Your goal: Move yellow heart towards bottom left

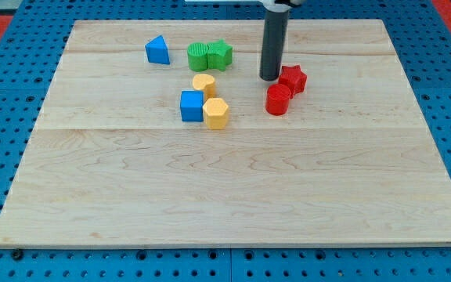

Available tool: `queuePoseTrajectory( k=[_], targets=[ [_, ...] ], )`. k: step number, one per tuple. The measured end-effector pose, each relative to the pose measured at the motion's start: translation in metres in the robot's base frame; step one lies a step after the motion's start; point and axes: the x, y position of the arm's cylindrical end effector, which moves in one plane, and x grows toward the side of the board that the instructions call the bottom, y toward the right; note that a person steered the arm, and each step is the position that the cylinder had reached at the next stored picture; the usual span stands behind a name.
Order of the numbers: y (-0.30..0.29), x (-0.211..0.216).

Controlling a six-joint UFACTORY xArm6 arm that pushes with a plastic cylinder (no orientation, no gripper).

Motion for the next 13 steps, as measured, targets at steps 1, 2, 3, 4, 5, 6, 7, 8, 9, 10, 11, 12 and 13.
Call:
queuePoseTrajectory(
  k=[1,2,3,4,5,6,7,8,9,10,11,12,13],
  targets=[
    [-0.052,-0.008],
    [-0.094,-0.008],
    [-0.107,-0.008],
    [-0.111,-0.008],
    [-0.111,-0.010],
    [-0.111,-0.010],
    [-0.111,-0.011],
    [-0.111,-0.016],
    [-0.112,-0.020],
    [-0.112,-0.020],
    [-0.089,-0.020],
    [-0.067,-0.020],
    [-0.063,-0.012]
  ],
)
